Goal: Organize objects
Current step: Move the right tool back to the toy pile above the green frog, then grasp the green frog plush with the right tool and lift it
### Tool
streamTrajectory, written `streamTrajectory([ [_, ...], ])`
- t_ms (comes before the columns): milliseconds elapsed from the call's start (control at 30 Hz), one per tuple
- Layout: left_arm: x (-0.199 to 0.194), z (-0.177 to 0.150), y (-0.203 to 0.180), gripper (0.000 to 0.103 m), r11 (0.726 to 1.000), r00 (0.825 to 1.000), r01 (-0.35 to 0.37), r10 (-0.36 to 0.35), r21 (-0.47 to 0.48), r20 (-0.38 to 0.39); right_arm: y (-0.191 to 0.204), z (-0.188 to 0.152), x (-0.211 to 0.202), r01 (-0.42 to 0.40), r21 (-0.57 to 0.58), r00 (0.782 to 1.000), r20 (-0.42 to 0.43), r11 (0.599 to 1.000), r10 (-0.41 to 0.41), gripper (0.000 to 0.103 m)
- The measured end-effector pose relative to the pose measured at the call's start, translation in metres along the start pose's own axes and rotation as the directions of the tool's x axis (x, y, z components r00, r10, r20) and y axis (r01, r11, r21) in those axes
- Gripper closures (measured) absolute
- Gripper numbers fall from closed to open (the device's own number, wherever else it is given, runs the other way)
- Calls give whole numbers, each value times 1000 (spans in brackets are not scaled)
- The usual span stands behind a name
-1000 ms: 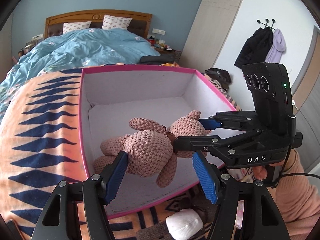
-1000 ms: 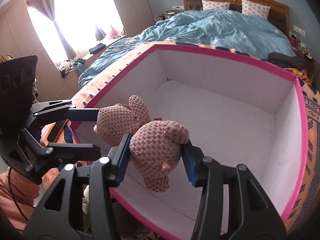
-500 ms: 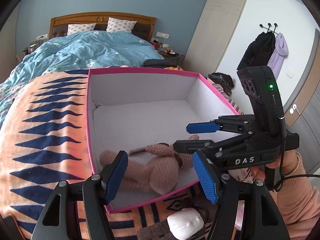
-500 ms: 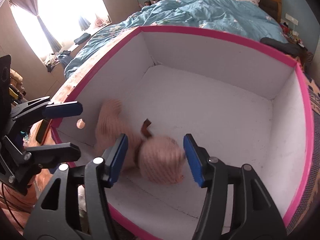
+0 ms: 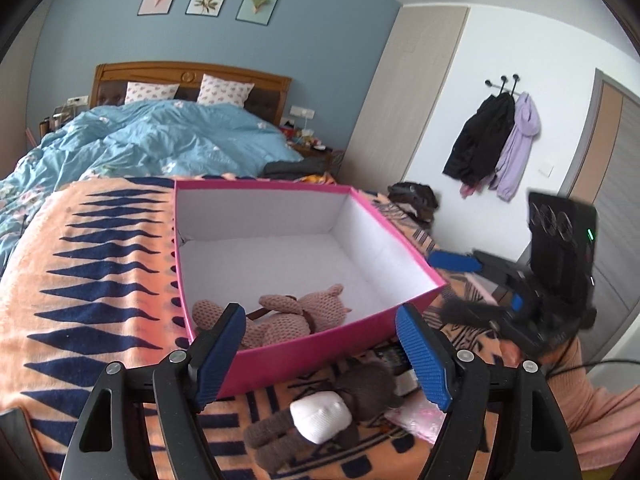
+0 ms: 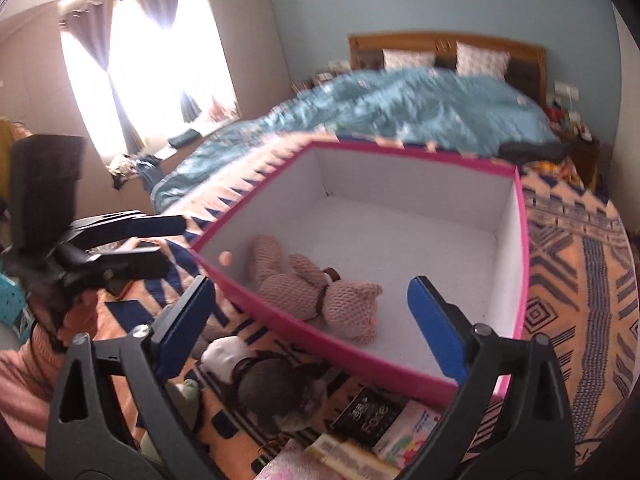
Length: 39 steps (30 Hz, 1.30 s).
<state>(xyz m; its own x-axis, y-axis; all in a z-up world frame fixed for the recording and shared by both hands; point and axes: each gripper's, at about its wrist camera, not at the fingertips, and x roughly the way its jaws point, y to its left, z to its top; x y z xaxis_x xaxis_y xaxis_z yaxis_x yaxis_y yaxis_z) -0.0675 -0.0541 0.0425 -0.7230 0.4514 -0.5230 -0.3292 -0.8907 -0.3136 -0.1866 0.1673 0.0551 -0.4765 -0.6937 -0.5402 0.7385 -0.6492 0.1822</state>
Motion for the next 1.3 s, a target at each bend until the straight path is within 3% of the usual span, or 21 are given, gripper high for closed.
streamTrajectory([
  [133,-16,-2,-1,23,999,999,43,-42,-33,33,17,-27,-13,-80,2,996,-37,997,80,6],
  [233,-29,-3,-7,23,997,996,72,-69,-38,64,28,-52,-7,-116,15,987,-113,993,117,6],
  [367,-46,-6,-19,23,997,993,71,-71,0,94,46,-87,1,-183,9,963,-202,983,181,15],
  [467,-56,-18,-25,20,999,995,30,-34,37,98,60,-109,1,-241,17,941,-241,970,238,19],
  [667,-43,-57,-12,20,999,999,-50,50,0,3,93,-139,0,-344,-29,894,-315,938,318,19],
  [800,-34,-83,3,20,996,995,-72,69,-56,-67,105,-155,13,-328,-66,886,-369,942,282,22],
  [833,-33,-87,6,20,995,995,-76,71,-67,-77,107,-158,17,-316,-70,885,-382,946,267,32],
  [900,-32,-96,10,20,993,993,-72,64,-89,-95,106,-162,23,-295,-68,884,-397,953,246,43],
  [967,-31,-104,13,20,993,993,-70,60,-93,-106,99,-160,24,-306,-29,883,-382,952,272,44],
  [1300,-7,-128,-1,20,1000,980,2,-7,-25,-201,43,-124,17,-198,109,942,-252,974,220,49],
])
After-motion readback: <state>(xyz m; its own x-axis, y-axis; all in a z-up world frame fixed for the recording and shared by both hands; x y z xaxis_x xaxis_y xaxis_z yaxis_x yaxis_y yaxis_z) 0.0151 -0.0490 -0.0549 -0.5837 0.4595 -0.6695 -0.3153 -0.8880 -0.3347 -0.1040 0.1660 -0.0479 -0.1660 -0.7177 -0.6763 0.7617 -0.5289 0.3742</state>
